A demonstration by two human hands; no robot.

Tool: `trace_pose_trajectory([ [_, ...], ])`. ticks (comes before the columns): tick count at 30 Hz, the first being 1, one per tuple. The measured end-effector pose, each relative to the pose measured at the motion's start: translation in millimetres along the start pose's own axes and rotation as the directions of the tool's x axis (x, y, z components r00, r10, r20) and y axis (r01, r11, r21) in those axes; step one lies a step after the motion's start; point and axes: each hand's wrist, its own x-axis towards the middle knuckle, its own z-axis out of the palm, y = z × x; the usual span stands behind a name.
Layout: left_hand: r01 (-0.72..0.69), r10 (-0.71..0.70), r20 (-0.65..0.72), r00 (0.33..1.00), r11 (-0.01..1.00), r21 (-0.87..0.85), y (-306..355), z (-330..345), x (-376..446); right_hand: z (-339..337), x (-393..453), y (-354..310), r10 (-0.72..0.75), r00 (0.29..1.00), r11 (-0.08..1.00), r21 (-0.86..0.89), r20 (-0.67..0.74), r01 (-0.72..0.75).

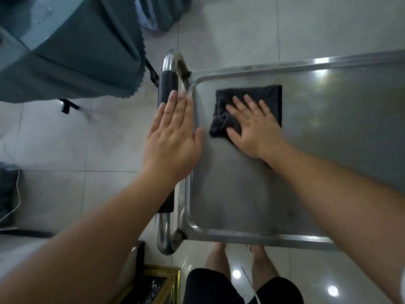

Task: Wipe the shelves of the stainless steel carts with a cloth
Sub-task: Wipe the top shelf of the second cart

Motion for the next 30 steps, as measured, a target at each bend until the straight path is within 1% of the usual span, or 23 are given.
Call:
trace_pose_trajectory([
  [2, 0.006, -0.006, -0.003, 1.000, 1.000, 0.008, 0.4, -0.2, 0.3, -17.0, 43.3, 13.9, 0.047, 0.999, 0.999, 0.012, 0.010, -0.047],
  [4, 0.021, -0.021, -0.014, 1.000, 1.000, 0.002, 1.0, -0.8, 0.7, -27.3, 69.6, 25.2, 0.063, 0.998, 0.998, 0.007, 0.023, -0.063],
  [8, 0.035, -0.035, -0.004, 0.999, 0.999, -0.029, 1.8, -3.2, 1.4, -27.1, 63.8, 25.9, 0.074, 0.997, 0.997, 0.027, 0.017, -0.074],
  [10, 0.027, -0.027, 0.003, 1.000, 0.999, -0.037, 1.3, -4.6, 1.9, -22.7, 37.7, 18.8, 0.078, 0.997, 0.996, 0.033, 0.019, -0.079],
  [16, 0.025, -0.024, 0.035, 0.999, 0.999, -0.027, 1.6, -7.1, 1.6, 12.3, -103.5, 1.1, -0.058, 0.997, 0.998, -0.003, 0.041, 0.058],
  [20, 0.022, -0.021, 0.076, 0.997, 1.000, -0.014, 0.9, -11.0, 2.4, 35.0, -210.6, 2.6, -0.097, 0.993, 0.995, -0.006, 0.073, 0.098],
  [23, 0.045, -0.040, 0.118, 0.992, 0.998, -0.037, 2.0, -12.3, 4.3, 40.7, -257.2, 10.1, -0.115, 0.988, 0.993, -0.011, 0.100, 0.117],
  [25, 0.053, -0.051, 0.109, 0.993, 0.998, -0.022, 4.8, -10.6, 3.7, 37.5, -256.9, 20.5, -0.155, 0.980, 0.988, -0.008, 0.124, 0.157],
  [27, 0.057, -0.058, 0.079, 0.995, 0.998, 0.006, 6.6, -7.7, 1.4, 30.3, -234.8, 34.7, -0.199, 0.970, 0.979, -0.010, 0.137, 0.202],
  [28, 0.059, -0.060, 0.065, 0.996, 0.998, 0.011, 7.4, -6.3, 0.8, 25.5, -217.3, 43.0, -0.195, 0.973, 0.980, -0.009, 0.125, 0.197],
  [30, 0.061, -0.060, 0.043, 0.997, 0.998, -0.003, 7.2, -4.6, 0.8, 12.9, -173.0, 58.7, -0.132, 0.988, 0.991, -0.005, 0.077, 0.133],
])
